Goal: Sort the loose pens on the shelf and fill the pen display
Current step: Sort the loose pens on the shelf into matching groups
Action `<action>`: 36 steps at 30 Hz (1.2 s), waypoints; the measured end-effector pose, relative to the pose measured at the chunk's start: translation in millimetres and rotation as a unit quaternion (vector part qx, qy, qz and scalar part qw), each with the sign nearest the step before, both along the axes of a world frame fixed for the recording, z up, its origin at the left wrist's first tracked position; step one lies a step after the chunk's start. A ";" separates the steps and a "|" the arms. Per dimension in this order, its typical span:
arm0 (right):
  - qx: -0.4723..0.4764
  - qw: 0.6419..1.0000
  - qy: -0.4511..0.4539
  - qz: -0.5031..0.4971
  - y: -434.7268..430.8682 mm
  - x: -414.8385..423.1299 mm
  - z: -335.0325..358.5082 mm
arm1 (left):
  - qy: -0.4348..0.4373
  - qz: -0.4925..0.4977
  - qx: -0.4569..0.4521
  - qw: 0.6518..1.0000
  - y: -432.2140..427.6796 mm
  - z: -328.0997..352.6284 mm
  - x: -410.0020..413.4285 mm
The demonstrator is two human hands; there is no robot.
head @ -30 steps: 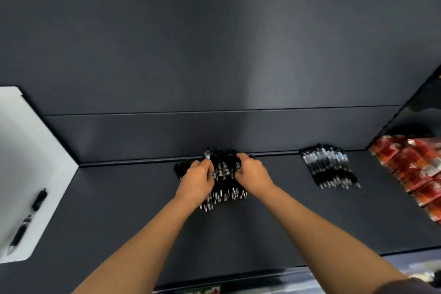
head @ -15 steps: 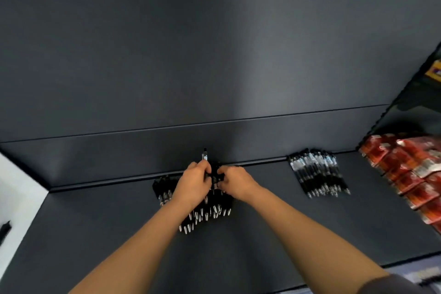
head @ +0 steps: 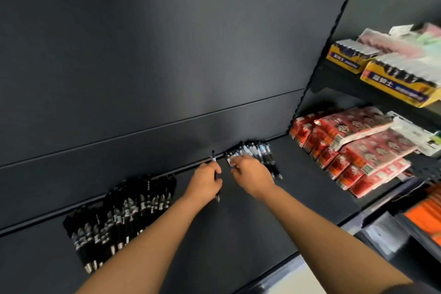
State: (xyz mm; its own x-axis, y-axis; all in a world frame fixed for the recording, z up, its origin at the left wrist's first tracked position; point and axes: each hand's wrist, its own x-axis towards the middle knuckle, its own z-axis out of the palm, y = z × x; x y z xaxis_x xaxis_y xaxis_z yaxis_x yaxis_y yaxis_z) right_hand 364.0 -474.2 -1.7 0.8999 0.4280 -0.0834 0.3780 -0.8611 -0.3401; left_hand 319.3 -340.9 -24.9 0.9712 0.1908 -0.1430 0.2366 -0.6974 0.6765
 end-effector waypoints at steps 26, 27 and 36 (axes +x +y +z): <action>0.029 0.989 -0.038 0.141 -73.1 62.3 -1.5 | 0.023 0.070 0.065 0.995 -78.5 -9.5 33.0; 0.026 0.988 -0.046 0.146 -69.1 60.0 -0.9 | 0.023 0.076 0.078 0.994 -73.2 -6.4 26.6; 0.004 0.963 -0.121 0.242 18.4 -6.1 16.2 | -0.004 0.156 0.195 0.968 14.4 31.2 -79.2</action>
